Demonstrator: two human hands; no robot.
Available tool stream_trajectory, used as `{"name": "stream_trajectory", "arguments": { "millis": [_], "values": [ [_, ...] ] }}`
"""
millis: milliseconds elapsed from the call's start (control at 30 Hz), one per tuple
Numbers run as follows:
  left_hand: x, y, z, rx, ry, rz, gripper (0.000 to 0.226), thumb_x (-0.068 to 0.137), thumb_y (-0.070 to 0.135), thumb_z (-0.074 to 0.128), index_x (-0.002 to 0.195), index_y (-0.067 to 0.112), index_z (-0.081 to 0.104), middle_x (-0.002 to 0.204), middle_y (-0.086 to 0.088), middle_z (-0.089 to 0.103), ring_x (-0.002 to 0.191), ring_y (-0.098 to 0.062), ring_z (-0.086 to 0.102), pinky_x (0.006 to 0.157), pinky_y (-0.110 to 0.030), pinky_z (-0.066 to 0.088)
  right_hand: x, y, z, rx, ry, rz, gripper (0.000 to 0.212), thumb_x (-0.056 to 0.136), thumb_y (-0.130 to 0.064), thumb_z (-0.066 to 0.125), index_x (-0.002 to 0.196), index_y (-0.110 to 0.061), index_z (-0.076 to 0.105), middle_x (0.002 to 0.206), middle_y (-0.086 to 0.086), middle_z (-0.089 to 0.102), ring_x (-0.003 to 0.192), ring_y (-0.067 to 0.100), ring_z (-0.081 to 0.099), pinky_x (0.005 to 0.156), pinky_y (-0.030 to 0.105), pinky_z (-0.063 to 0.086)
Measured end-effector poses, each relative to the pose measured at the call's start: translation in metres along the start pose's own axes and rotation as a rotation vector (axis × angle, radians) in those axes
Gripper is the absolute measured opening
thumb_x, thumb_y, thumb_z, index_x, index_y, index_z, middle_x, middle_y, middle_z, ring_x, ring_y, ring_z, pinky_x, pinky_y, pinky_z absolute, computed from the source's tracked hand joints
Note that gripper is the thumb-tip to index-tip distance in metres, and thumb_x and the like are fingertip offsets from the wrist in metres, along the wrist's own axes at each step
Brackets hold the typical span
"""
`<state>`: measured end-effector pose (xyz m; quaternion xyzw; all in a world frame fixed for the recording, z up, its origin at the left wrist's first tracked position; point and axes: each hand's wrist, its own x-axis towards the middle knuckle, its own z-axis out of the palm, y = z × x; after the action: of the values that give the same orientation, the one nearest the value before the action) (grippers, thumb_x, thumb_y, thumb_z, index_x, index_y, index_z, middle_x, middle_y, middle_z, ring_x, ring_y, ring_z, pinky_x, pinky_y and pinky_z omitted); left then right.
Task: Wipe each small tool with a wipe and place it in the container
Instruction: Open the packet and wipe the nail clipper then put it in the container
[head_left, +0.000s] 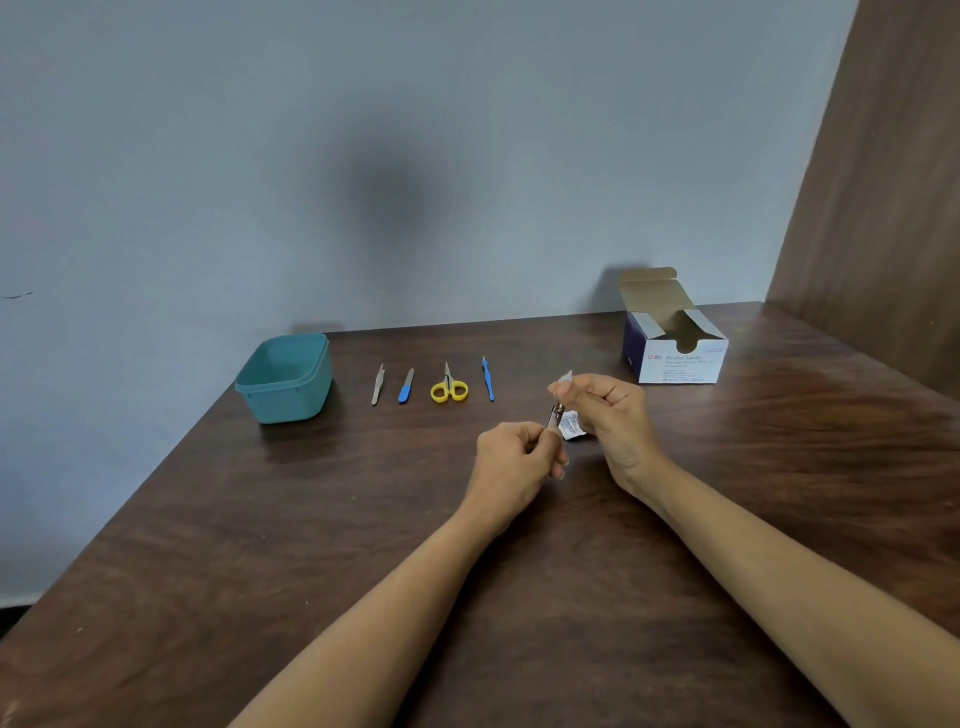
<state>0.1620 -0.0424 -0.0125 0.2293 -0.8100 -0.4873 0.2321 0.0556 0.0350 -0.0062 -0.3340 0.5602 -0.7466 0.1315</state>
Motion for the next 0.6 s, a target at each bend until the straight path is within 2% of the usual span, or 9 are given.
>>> {"name": "stream_trajectory", "arguments": {
  "millis": [100, 167, 300, 333, 433, 600],
  "values": [
    [-0.0004, 0.0003, 0.0001, 0.007, -0.004, 0.001, 0.033, 0.096, 0.023, 0.052, 0.075, 0.007, 0.071, 0.059, 0.003, 0.065, 0.058, -0.001, 0.056, 0.062, -0.016, 0.046, 0.0006, 0.0016, -0.0013, -0.033, -0.037, 0.006, 0.015, 0.091, -0.004, 0.057, 0.1, 0.004, 0.067, 0.049, -0.017, 0.059, 0.049, -0.006, 0.054, 0.057, 0.007, 0.04],
    [-0.0006, 0.0008, -0.0003, 0.004, -0.006, 0.002, 0.033, 0.096, 0.023, 0.051, 0.074, 0.008, 0.071, 0.059, 0.003, 0.065, 0.06, -0.004, 0.057, 0.067, -0.022, 0.049, 0.0003, 0.0016, -0.0018, -0.045, -0.056, 0.007, 0.016, 0.093, -0.002, 0.054, 0.102, 0.005, 0.065, 0.048, -0.018, 0.058, 0.05, -0.007, 0.054, 0.058, 0.007, 0.04],
    [-0.0013, 0.0016, -0.0004, 0.011, -0.003, 0.004, 0.033, 0.096, 0.022, 0.051, 0.073, 0.008, 0.071, 0.058, 0.003, 0.065, 0.06, -0.004, 0.057, 0.069, -0.024, 0.049, 0.0004, -0.0013, -0.0003, -0.009, -0.019, 0.032, 0.009, 0.087, 0.001, 0.061, 0.084, -0.002, 0.068, 0.07, -0.011, 0.072, 0.058, -0.004, 0.061, 0.057, 0.008, 0.044],
    [-0.0014, 0.0016, -0.0004, 0.01, -0.004, 0.001, 0.033, 0.096, 0.022, 0.051, 0.073, 0.008, 0.071, 0.058, 0.002, 0.065, 0.061, -0.005, 0.057, 0.069, -0.025, 0.049, 0.0007, -0.0023, 0.0001, 0.019, 0.0, 0.047, 0.008, 0.085, 0.002, 0.063, 0.082, -0.004, 0.068, 0.07, -0.01, 0.072, 0.056, -0.004, 0.06, 0.055, 0.007, 0.043],
    [-0.0008, 0.0013, -0.0003, 0.005, -0.011, -0.003, 0.032, 0.096, 0.022, 0.052, 0.073, 0.008, 0.071, 0.058, 0.002, 0.065, 0.06, -0.005, 0.057, 0.068, -0.025, 0.049, 0.0, -0.0055, 0.0012, 0.067, 0.031, 0.061, 0.009, 0.082, 0.004, 0.066, 0.078, -0.004, 0.065, 0.051, -0.011, 0.062, 0.043, -0.002, 0.051, 0.048, 0.007, 0.038],
    [-0.0013, 0.0006, 0.0008, 0.022, -0.025, 0.035, 0.033, 0.095, 0.023, 0.052, 0.068, 0.013, 0.069, 0.055, 0.005, 0.063, 0.055, 0.002, 0.055, 0.06, -0.01, 0.042, 0.0015, -0.0021, 0.0005, 0.025, 0.08, 0.061, 0.02, 0.085, -0.01, 0.067, 0.065, -0.012, 0.063, 0.042, -0.014, 0.048, 0.04, 0.001, 0.036, 0.05, 0.015, 0.031]
  ]
}}
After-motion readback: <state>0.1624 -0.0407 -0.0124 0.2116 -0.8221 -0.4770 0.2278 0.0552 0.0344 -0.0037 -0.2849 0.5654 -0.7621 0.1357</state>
